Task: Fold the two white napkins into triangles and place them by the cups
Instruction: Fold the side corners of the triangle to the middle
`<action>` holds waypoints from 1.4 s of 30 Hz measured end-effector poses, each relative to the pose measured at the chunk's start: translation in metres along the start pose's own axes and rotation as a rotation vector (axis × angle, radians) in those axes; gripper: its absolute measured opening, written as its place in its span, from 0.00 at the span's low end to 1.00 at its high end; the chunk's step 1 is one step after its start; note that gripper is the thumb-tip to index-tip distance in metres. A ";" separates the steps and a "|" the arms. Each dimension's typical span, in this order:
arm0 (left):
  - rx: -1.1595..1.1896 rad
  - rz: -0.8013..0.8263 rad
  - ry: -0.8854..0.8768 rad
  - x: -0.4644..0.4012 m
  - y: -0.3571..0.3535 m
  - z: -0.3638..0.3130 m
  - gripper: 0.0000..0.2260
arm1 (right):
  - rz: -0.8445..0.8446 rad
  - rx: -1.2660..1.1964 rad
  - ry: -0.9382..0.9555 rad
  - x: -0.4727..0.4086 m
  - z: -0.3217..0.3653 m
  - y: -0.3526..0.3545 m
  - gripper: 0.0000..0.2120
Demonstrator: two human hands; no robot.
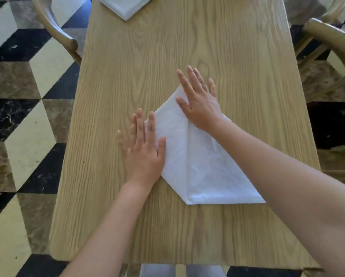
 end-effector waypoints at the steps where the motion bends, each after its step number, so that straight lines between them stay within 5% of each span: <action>1: -0.012 -0.005 -0.058 0.000 -0.002 -0.010 0.26 | -0.043 -0.033 -0.039 0.014 -0.006 0.007 0.29; 5: -0.006 0.075 -0.114 0.003 -0.021 -0.037 0.26 | -0.113 0.011 -0.150 0.100 -0.045 0.033 0.27; 14: -0.025 0.121 -0.087 0.011 -0.036 -0.034 0.28 | 0.269 0.207 -0.474 0.258 -0.120 0.071 0.21; 19: -0.037 0.124 -0.068 0.011 -0.036 -0.033 0.28 | 0.323 0.023 -0.594 0.269 -0.136 0.078 0.07; 25: -0.039 0.124 -0.069 0.010 -0.035 -0.035 0.29 | 0.406 -0.298 -0.678 0.264 -0.151 0.089 0.05; 32: 0.059 0.103 -0.088 0.011 -0.027 -0.039 0.29 | 0.359 -0.655 -0.492 0.244 -0.146 0.115 0.09; 34: 0.156 0.051 -0.137 0.016 -0.019 -0.042 0.27 | 0.394 -0.683 -0.405 0.235 -0.137 0.125 0.04; 36: 0.212 0.014 -0.203 0.025 -0.013 -0.044 0.25 | 0.430 -0.625 -0.304 0.225 -0.128 0.133 0.11; 42: 0.307 0.006 -0.253 0.052 -0.015 -0.039 0.24 | 0.199 -0.667 -0.110 0.158 -0.089 0.140 0.03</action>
Point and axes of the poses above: each hand's wrist, its own x-axis away from the middle knuckle, its own y-axis out of the back of the hand, z = x × y, the point moved 2 cm from there along -x, towards the middle knuckle, and after that the axes turned 12 degrees about x, right-handed, at the moved point
